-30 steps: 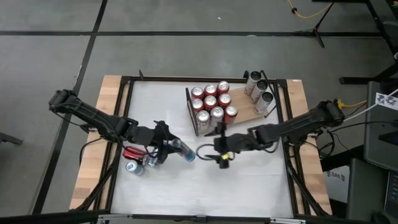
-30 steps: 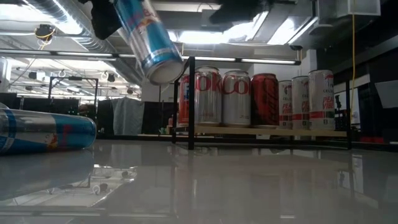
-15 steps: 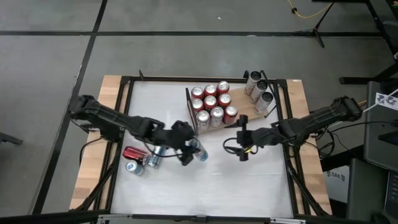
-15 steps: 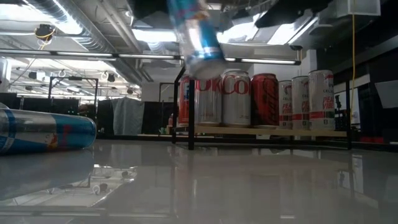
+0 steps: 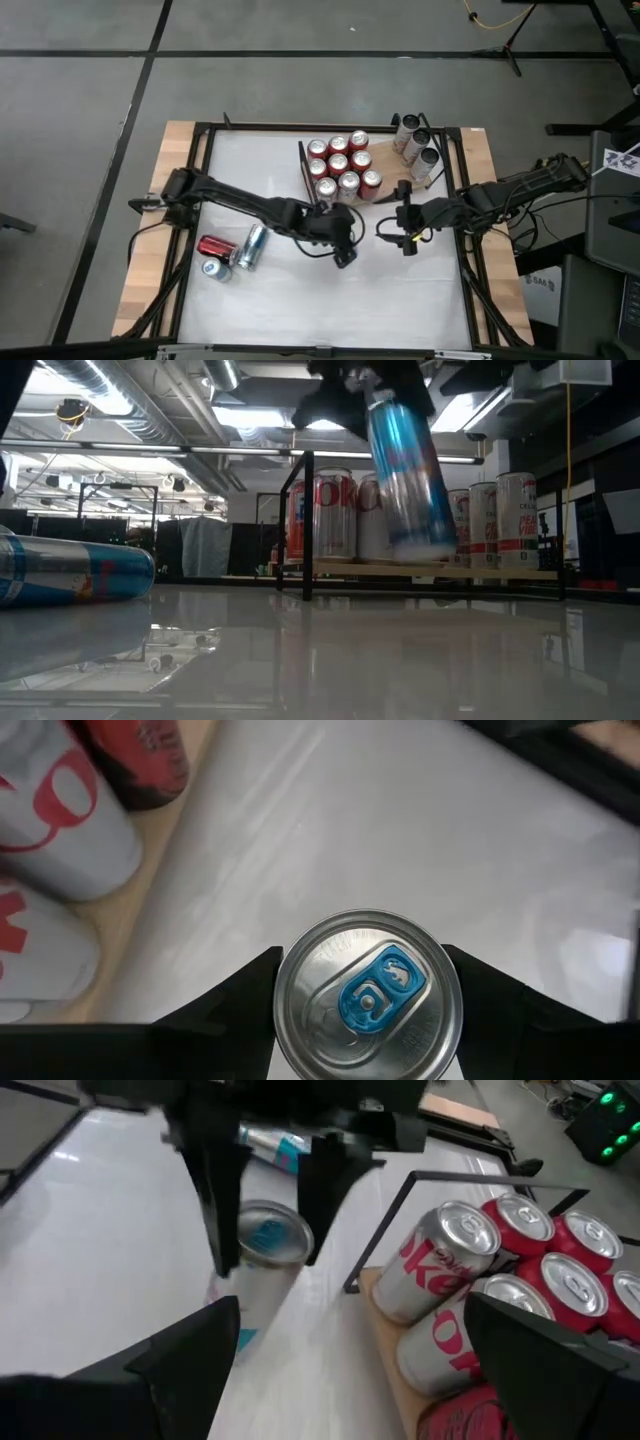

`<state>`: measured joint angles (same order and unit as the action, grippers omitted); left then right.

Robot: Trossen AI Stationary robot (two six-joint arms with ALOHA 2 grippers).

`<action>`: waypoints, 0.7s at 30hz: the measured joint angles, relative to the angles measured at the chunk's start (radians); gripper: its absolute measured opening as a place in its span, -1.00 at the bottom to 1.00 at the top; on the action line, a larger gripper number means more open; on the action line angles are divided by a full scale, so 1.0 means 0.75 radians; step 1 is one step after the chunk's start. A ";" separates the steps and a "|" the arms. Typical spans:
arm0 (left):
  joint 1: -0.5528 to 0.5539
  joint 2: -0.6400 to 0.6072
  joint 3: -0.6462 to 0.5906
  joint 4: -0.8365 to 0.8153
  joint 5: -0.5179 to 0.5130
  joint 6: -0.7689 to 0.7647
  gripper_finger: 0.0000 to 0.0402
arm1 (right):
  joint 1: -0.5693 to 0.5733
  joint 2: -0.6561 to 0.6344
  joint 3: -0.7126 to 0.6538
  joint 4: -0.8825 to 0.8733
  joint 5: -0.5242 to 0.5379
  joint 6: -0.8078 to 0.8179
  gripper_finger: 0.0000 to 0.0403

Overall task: Place canned beverage on shelf
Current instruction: Put the right blue soda can on the shelf

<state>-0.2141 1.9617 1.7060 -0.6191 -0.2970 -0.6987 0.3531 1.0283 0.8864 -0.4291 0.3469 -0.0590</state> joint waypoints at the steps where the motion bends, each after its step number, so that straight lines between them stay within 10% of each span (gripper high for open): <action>1: 0.008 0.016 0.001 -0.003 0.000 -0.003 0.07 | 0.000 0.001 0.000 -0.012 -0.001 0.000 0.87; 21: 0.006 0.056 0.003 -0.277 -0.118 -0.033 0.16 | 0.000 0.002 0.000 -0.040 -0.105 0.000 0.87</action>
<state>-0.2098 2.0037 1.7081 -0.8269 -0.3855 -0.7235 0.3531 1.0295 0.8864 -0.4591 0.2684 -0.0593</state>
